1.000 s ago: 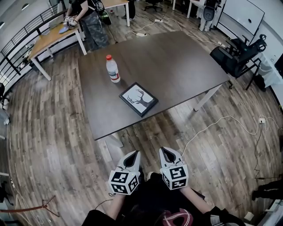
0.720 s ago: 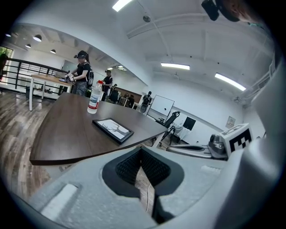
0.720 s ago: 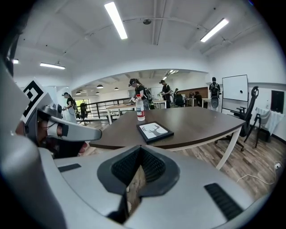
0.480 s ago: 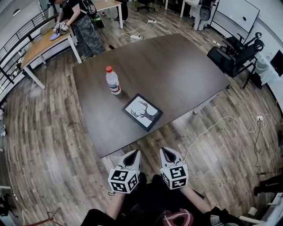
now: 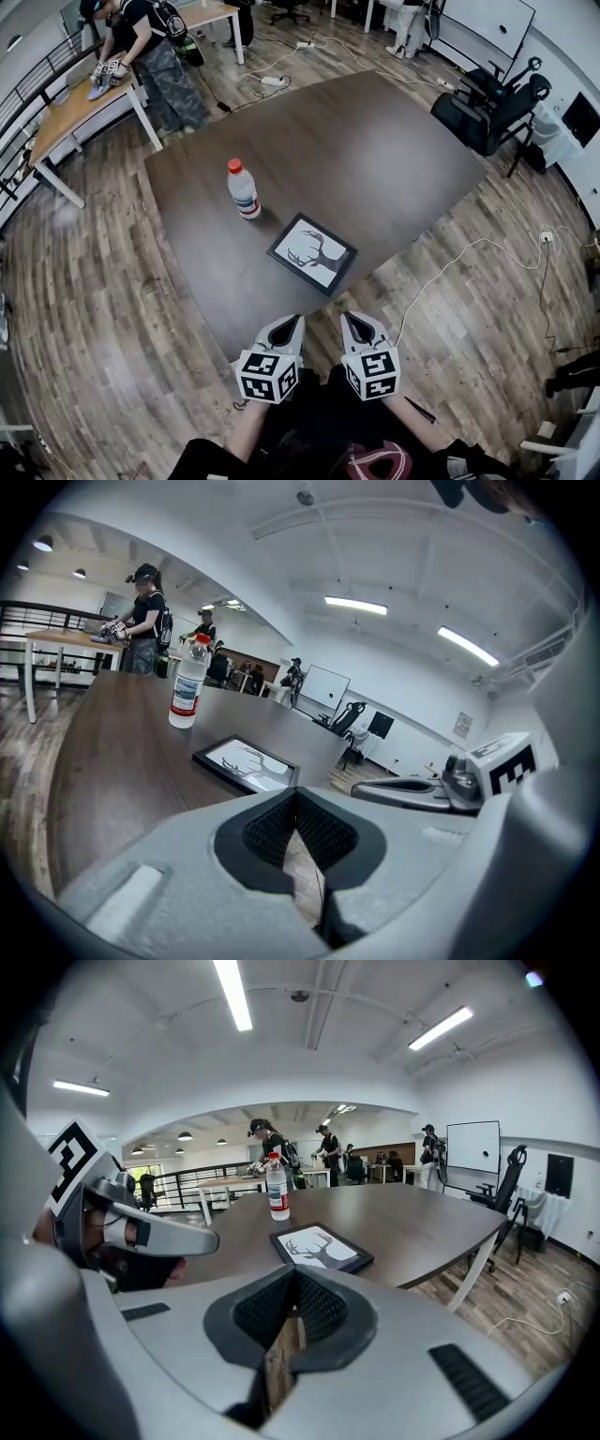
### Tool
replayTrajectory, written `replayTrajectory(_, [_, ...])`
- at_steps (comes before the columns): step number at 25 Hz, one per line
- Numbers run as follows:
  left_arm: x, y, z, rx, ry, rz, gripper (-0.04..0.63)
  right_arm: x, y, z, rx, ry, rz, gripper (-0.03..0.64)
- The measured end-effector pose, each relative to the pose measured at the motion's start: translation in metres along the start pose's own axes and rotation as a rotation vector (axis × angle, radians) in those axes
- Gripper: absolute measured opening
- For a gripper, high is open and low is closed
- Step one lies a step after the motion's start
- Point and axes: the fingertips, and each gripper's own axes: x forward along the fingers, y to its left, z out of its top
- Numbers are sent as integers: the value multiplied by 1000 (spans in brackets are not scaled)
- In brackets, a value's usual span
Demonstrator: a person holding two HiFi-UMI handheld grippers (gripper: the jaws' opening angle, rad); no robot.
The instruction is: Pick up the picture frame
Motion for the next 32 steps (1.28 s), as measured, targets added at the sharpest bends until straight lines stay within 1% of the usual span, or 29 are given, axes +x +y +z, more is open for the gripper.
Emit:
replayTrajectory(6, [10, 22, 9, 5, 24, -21, 9, 16, 0, 7, 28, -6, -46, 6])
replayTrajectory(15, [27, 39, 10, -4, 69, -2, 9, 38, -13, 10, 46, 6, -49, 6])
replayTrajectory(17, [32, 43, 13, -10, 67, 19, 11, 47, -22, 13, 43, 12, -41, 6])
replayTrajectory(19, [38, 51, 18, -32, 58, 49, 9, 56, -30, 20, 35, 16, -25, 6])
replayTrajectory(21, [45, 60, 23, -66, 55, 82, 11, 67, -39, 28, 21, 19, -4, 6])
replayTrajectory(24, [56, 74, 22, -118, 78, 138, 11, 81, -54, 38, 7, 22, 25, 6])
replayTrajectory(27, [68, 84, 25, -184, 79, 187, 11, 96, -70, 47, -5, 30, 61, 6])
replayTrajectory(32, [89, 85, 33, -237, 61, 253, 11, 121, -89, 54, -46, 58, 139, 6])
